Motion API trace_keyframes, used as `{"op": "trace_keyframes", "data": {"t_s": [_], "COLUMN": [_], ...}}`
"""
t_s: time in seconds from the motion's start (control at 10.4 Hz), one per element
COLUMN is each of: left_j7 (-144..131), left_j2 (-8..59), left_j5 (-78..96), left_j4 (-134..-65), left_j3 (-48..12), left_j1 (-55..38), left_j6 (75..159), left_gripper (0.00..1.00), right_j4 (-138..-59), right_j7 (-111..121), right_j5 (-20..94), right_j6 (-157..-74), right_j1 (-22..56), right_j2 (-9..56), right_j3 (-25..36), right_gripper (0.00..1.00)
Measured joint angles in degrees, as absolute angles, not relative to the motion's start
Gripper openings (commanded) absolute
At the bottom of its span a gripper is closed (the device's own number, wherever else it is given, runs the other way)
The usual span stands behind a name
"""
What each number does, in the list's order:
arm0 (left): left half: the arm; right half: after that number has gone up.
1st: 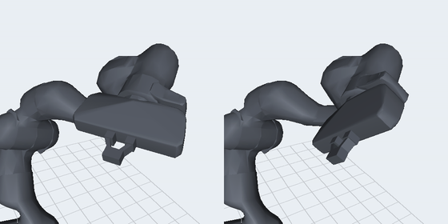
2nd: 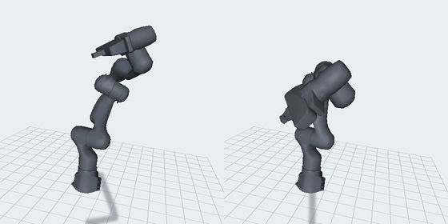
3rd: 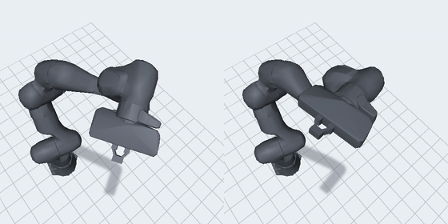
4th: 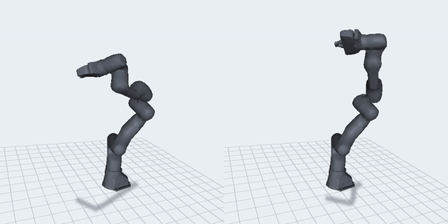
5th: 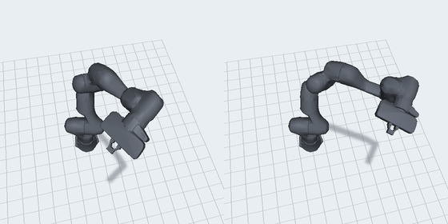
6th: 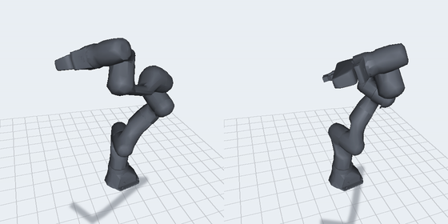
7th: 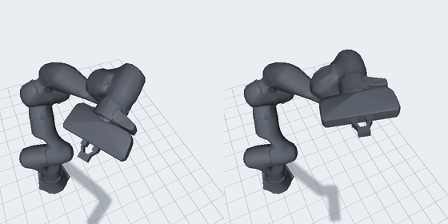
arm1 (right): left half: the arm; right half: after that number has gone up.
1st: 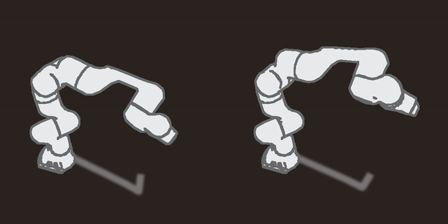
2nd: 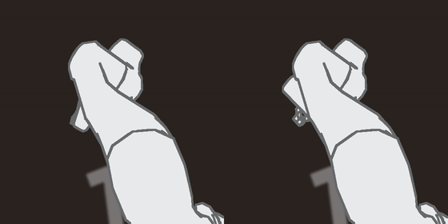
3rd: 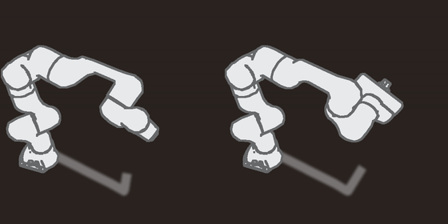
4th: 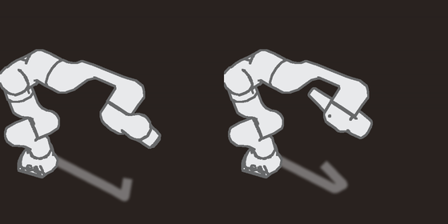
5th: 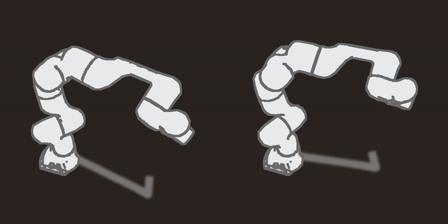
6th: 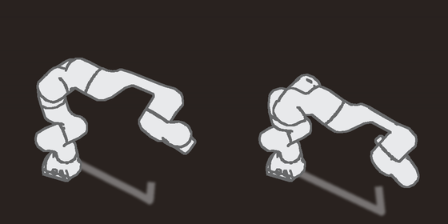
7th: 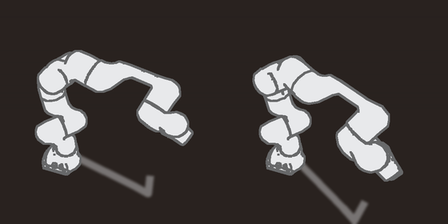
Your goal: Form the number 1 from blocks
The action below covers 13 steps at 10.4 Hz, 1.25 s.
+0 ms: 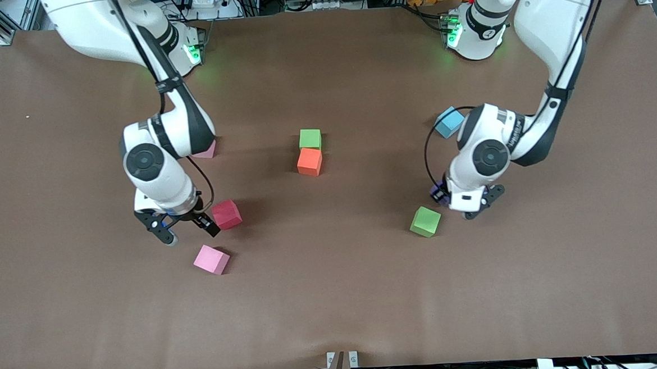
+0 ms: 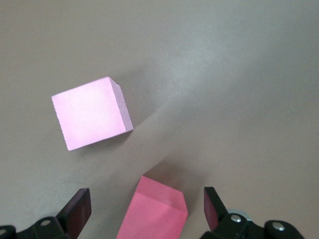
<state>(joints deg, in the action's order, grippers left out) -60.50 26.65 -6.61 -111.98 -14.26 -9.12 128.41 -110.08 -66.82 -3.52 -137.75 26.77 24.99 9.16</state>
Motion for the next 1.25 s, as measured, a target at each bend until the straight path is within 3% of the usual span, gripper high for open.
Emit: {"op": "trace_keyframes", "data": {"t_s": [0.19,0.57,0.86,1.25], "left_j7": [-62.79,-74.38,-79.97,-83.75], "left_j2": [23.19,21.81,24.25,33.2], "left_j5": [-6.61,-6.62,-6.62,-10.82], "left_j4": [-111.8,-111.98,-110.19,-104.02], "left_j3": [-18.43,-33.47,-34.99,-34.72], "left_j1": [-11.92,-15.08,-25.84,-34.98], "left_j6": [123.64,122.58,122.72,123.01], "left_gripper": [0.0,0.0,0.0,0.0], "right_j4": [-110.1,-110.55,-110.71,-110.88], "right_j7": [-71.92,-75.2,-75.22,-75.23], "right_j5": [-3.52,-1.95,-0.59,1.81], "right_j6": [-137.67,-137.87,-138.3,-141.84], "right_j1": [27.89,27.92,27.81,28.04], "right_j2": [25.87,26.46,26.55,28.31], "right_j3": [9.79,9.9,9.98,9.89], "right_gripper": [1.0,1.0,1.0,1.0]}}
